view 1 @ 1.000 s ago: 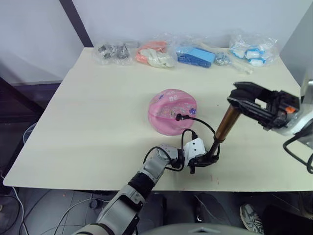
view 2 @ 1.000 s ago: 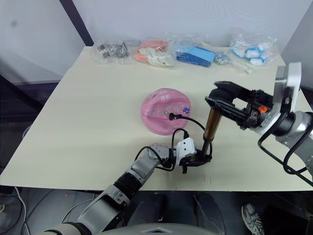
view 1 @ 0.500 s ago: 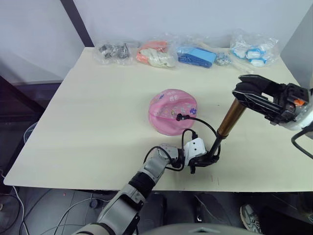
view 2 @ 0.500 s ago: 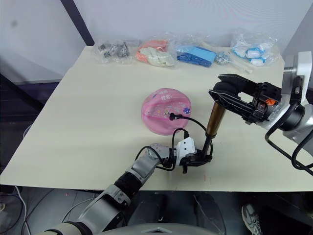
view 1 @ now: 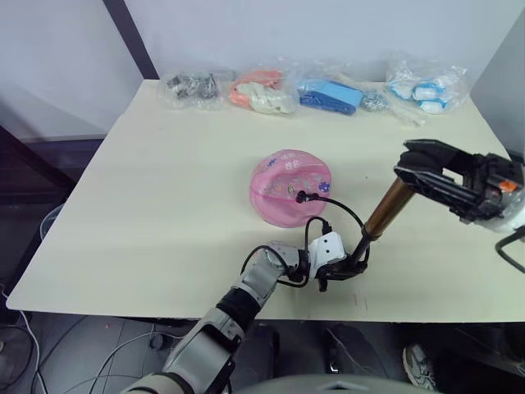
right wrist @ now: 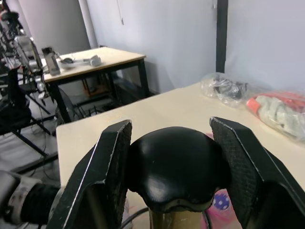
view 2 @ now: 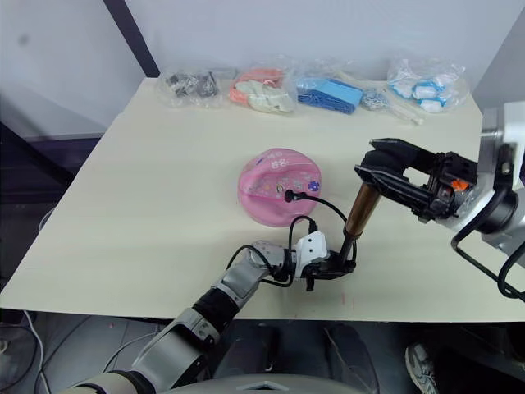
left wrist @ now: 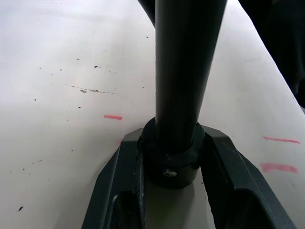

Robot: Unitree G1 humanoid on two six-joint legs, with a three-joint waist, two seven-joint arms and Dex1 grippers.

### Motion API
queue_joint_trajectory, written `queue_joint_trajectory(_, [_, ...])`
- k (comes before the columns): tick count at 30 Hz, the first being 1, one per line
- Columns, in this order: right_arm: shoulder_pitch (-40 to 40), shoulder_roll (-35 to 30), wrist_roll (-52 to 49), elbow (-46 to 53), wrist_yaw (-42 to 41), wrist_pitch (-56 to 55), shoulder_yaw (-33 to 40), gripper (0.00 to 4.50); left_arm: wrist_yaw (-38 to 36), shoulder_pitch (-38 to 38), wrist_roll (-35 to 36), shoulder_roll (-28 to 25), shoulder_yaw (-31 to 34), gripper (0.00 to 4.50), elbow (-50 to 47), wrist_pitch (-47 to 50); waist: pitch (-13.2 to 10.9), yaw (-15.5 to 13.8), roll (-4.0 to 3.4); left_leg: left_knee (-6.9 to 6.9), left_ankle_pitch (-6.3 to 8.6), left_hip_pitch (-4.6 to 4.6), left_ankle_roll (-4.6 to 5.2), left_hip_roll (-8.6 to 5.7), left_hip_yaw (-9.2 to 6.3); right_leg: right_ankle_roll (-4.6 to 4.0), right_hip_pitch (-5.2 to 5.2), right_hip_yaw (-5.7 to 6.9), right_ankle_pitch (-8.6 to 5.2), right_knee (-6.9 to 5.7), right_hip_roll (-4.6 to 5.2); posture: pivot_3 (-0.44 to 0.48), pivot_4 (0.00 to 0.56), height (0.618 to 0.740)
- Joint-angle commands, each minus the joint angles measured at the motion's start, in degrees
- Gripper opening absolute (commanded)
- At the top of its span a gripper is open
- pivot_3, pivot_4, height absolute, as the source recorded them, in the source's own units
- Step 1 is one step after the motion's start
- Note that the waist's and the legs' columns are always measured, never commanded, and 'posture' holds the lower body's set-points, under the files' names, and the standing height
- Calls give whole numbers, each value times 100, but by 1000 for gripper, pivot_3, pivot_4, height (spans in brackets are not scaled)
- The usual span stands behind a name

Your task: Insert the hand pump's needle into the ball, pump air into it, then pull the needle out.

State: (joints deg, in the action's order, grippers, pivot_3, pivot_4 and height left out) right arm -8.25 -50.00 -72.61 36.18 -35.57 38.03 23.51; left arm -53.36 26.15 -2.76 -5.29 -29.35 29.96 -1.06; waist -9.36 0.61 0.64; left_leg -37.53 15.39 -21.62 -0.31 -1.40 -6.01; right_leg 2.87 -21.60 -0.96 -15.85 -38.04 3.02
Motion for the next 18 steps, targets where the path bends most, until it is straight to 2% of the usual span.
queue_joint_trajectory(1, [295,23,459,187,-174,-50,-248,2299,63,-110,-232,-80,-79,1097,333,103,2,-2,3,0,0,0,0,0,0,0,1,0,0,0,0,0,150,740])
queue_joint_trajectory(18, [1610,956,2762,-13,-758,-1288,-1583,2299,181,-91,-284,-70,-23,1097,403,24,67,0,41,0,0,6,0,-2,-11,1,4,2,-1,4,-1,0,150,740])
